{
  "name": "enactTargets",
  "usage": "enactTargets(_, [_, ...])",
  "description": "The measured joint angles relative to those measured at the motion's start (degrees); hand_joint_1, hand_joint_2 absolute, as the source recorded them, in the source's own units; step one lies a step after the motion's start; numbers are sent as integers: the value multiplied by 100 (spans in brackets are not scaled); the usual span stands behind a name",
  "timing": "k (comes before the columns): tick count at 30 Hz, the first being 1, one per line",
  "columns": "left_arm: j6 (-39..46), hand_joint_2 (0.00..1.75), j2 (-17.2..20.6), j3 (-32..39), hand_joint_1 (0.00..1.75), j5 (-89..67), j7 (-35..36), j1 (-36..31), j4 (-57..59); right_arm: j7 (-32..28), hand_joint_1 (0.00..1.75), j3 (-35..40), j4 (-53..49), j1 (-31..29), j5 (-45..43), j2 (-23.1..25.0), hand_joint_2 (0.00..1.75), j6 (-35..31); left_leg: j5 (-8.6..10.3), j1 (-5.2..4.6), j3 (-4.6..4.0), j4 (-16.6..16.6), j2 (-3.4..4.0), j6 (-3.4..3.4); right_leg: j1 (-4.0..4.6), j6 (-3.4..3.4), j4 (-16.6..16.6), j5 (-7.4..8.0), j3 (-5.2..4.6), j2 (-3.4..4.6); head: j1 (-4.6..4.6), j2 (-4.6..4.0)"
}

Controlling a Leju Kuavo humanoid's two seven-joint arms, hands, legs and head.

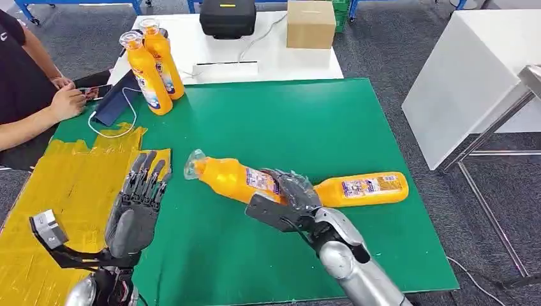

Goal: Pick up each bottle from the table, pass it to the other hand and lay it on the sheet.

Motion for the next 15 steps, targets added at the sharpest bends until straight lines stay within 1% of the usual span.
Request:
enactTargets(3, [2,175,-5,-50,0,0,-17,-21,-2,11,175,114,87,-72,-17,92,175,0,0,0,-1,0,-2,0,-1,0,0,0,0,-1,0,2])
enactTargets(11, [2,175,-4,-59,0,20,-52,-29,-20,13,175,234,201,-144,-131,142,175,9,0,-1,-4,0,-1,0,-2,0,0,0,-2,-2,0,0])
enactTargets(15, [28,175,-13,-64,0,4,-83,-75,-20,18,175,407,241,-401,-361,142,175,66,0,-1,-4,0,0,0,-2,0,0,0,-3,-2,-2,0])
